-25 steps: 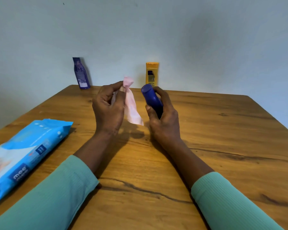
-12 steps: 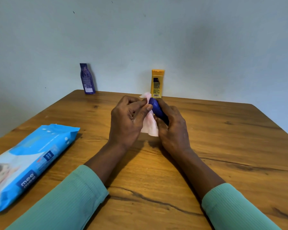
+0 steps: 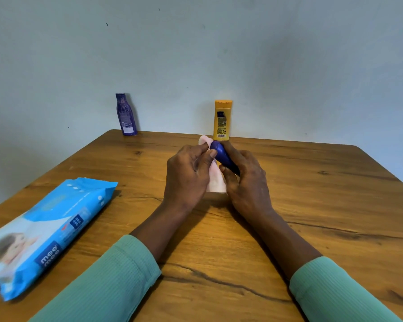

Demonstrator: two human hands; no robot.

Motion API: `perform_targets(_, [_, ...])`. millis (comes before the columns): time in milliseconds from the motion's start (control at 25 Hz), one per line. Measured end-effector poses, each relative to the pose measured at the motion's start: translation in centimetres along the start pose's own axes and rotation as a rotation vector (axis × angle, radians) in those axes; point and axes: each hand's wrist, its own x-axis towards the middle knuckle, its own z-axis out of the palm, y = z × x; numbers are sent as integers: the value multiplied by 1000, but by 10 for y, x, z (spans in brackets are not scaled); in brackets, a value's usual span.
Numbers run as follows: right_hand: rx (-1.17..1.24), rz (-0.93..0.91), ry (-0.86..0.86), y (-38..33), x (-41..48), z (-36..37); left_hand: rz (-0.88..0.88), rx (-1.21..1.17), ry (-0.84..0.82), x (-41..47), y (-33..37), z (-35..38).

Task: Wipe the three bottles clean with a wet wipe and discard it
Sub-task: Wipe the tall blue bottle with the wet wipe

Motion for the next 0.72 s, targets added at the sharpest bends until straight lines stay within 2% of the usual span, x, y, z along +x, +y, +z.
perform_targets(80, [-32, 12, -17, -2, -1, -1, 27, 31, 66, -2, 1, 1])
perform_targets(160, [-15, 4, -12, -2, -1, -2, 132, 72, 83, -4, 3, 1])
perform_targets(320, [14, -2, -8, 0, 0, 0, 318, 138, 3, 4, -3, -2])
perform_targets(480, [-71, -9, -42, -3, 1, -6, 236, 187, -84, 7, -6, 0])
perform_targets(600, [-115, -14, -33, -4, 0, -9, 201, 203, -46, 4, -6, 1])
perform_targets(720, [-87, -8, -8, -5, -1, -8, 252, 237, 11, 1, -5, 1])
